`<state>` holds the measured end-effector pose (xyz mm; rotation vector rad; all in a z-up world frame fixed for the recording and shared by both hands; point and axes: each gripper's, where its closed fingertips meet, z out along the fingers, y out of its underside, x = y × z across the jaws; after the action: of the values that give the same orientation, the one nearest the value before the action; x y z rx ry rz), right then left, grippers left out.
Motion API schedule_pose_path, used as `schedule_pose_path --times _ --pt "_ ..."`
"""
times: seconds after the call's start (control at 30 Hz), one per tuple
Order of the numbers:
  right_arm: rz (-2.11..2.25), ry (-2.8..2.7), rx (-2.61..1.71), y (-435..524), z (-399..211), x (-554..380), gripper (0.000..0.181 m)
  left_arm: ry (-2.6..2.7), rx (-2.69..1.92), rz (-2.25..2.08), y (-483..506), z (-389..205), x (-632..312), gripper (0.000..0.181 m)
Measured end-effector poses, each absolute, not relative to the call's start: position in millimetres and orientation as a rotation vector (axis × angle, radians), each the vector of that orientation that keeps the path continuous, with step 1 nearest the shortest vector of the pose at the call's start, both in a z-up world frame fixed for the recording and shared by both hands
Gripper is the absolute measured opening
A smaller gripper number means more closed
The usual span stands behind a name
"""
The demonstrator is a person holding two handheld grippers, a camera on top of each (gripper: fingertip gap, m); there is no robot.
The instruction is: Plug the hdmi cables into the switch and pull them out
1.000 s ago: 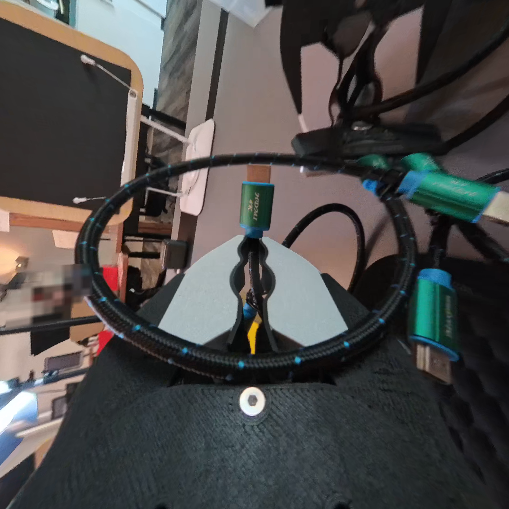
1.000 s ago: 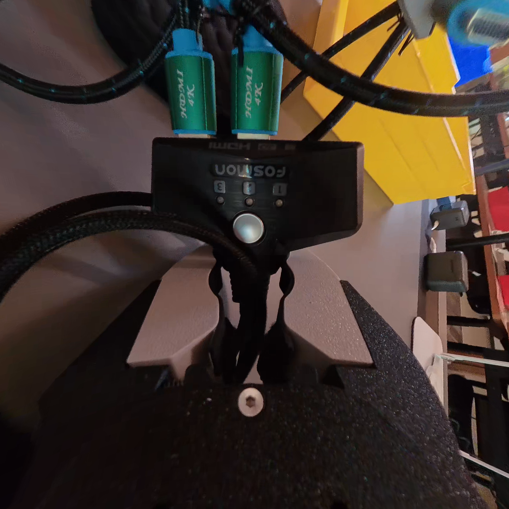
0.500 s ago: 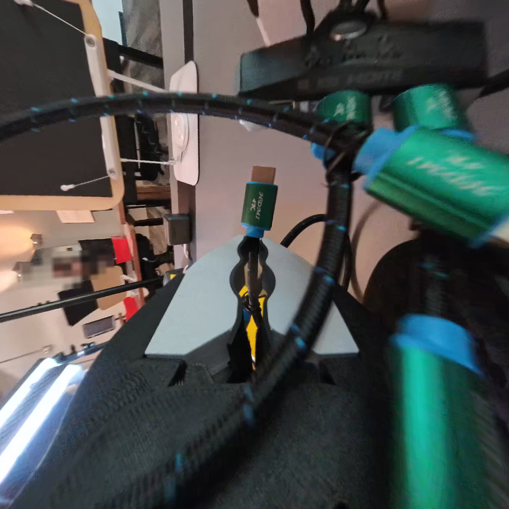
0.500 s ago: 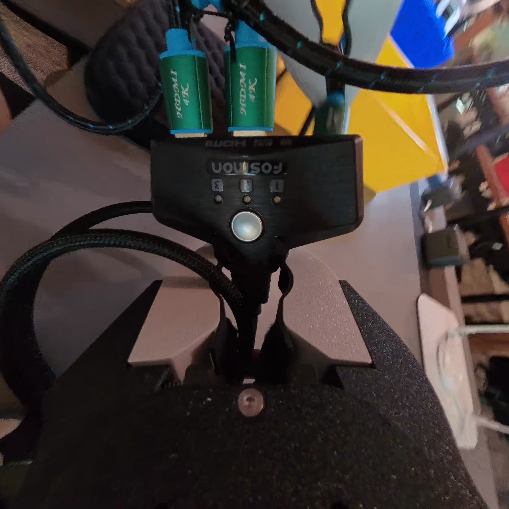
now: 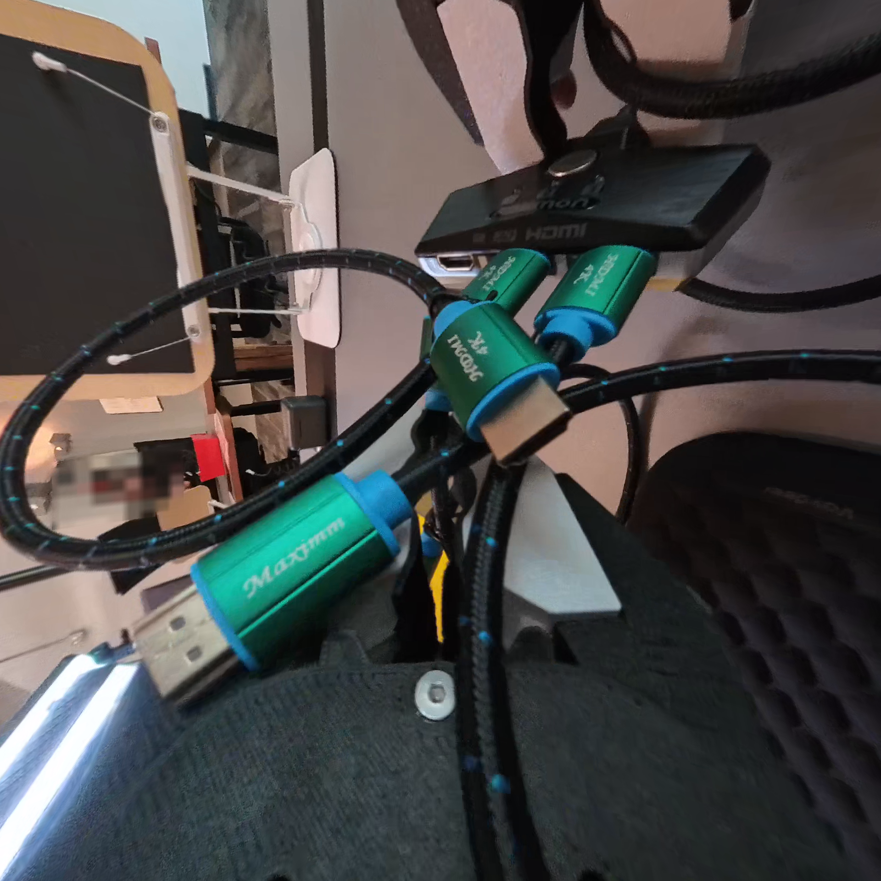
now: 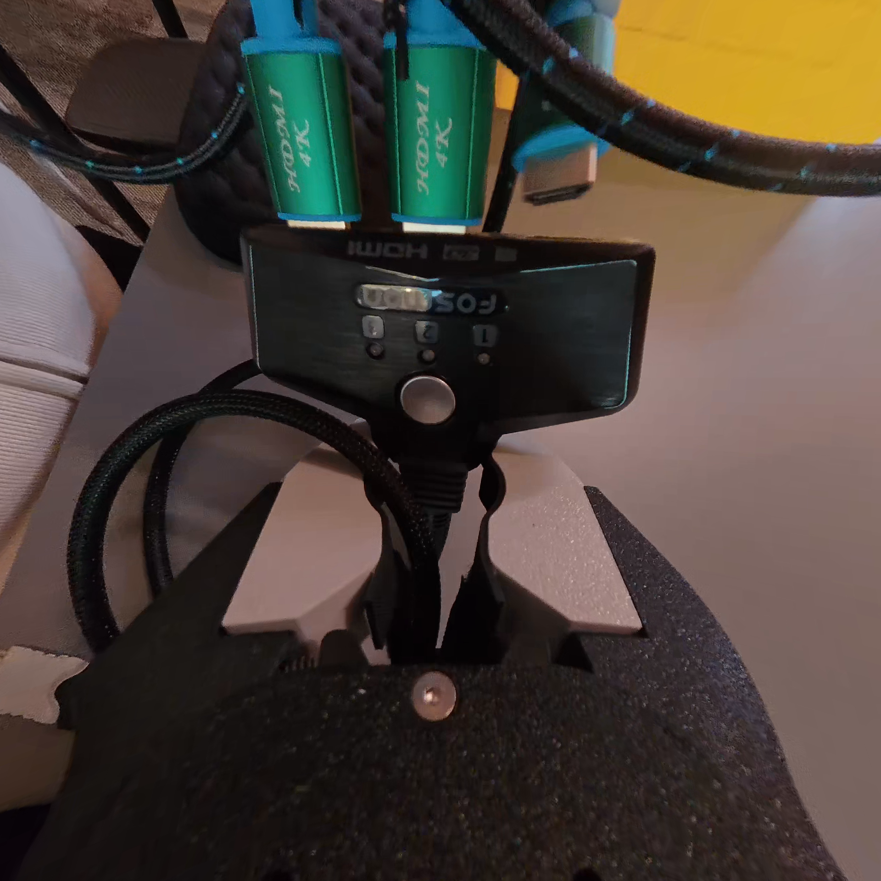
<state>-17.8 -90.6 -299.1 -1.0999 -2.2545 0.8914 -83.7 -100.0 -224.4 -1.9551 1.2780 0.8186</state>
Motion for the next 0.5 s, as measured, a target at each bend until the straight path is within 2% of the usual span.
schedule_pose_path --times 0.03,0.2,0.5 --pt "0.907 -2.259 -1.124 -92 -301 -18 0.036 1.275 -1.965 0.788 -101 -225 -82 0.022" --pt "0.874 -2.309 -1.162 -97 -306 -21 0.036 1.261 -2.086 0.682 -103 -230 -83 0.015" --pt "0.891 -2.401 -1.222 -101 -308 -11 0.035 1.388 -2.08 0.722 -97 -228 -77 0.014"
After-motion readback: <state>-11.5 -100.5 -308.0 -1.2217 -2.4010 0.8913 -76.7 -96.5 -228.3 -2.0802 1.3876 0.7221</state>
